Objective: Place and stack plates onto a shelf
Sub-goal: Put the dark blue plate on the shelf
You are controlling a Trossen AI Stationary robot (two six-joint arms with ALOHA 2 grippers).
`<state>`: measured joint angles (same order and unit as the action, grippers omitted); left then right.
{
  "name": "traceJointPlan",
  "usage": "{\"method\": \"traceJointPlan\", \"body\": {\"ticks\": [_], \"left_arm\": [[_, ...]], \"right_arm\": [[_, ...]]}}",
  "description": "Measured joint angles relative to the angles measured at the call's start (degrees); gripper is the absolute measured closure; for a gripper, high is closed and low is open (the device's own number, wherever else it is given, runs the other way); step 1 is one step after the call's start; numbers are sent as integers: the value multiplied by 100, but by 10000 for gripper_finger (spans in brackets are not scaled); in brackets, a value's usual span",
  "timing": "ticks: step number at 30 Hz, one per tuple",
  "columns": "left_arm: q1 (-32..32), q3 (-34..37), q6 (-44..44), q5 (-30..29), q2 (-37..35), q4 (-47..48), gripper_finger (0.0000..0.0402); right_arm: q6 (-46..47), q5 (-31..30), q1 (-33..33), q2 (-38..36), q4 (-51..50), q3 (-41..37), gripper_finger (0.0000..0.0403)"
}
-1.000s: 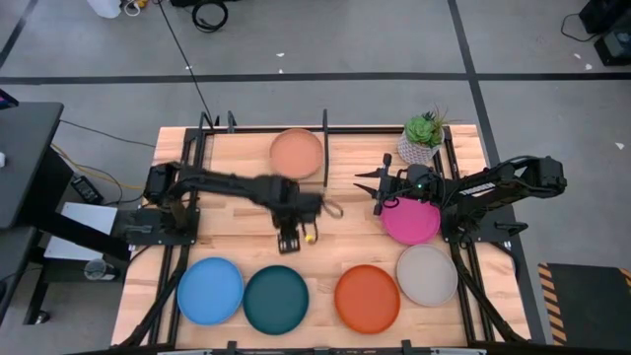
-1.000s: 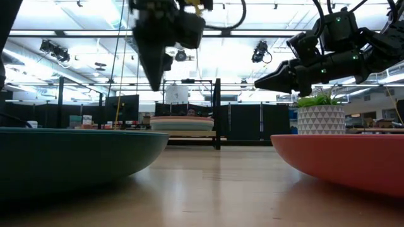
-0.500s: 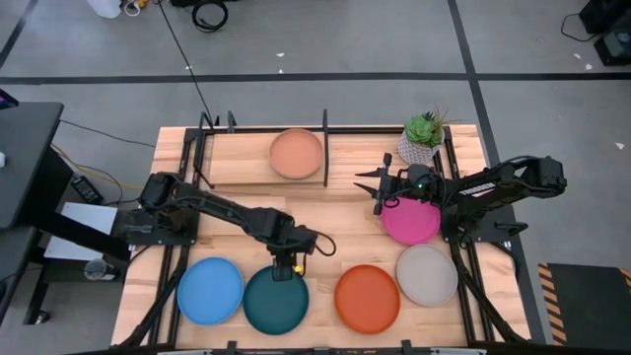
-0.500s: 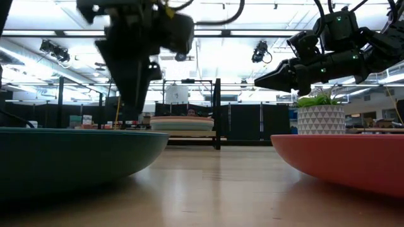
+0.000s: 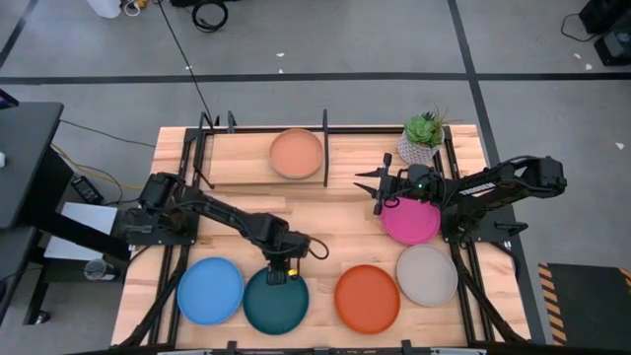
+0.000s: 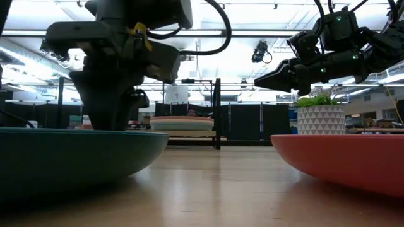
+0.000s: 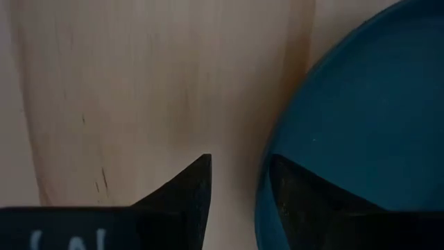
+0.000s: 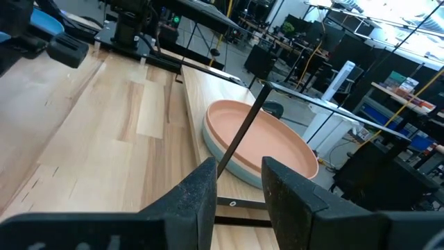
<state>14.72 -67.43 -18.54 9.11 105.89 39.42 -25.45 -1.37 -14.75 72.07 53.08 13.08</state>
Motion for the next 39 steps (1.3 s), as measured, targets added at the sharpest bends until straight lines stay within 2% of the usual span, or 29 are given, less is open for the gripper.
{"method": "traceJointPlan", "body": {"ticks": [5,11,17,22,30,39], "left_arm": [[42,47,122,16,0,-61,289],[35,37,309,88,0,-27,384],[-210,-490,420,234,-9,665,381],[-529,-1060,731,153,-187,1951,389],[-1396,-788,1410,-541,-1152,2695,389],[-2871,-405,2123,-727,-1837,2913,389]], "right_arm": [[0,-1,-2,0,0,0,282],[0,0,0,0,0,0,282],[19,-1,1,0,24,0,282],[24,0,-2,-2,35,0,282],[35,22,1,-2,-35,-2,282],[39,127,0,-2,-24,-2,282]]}}
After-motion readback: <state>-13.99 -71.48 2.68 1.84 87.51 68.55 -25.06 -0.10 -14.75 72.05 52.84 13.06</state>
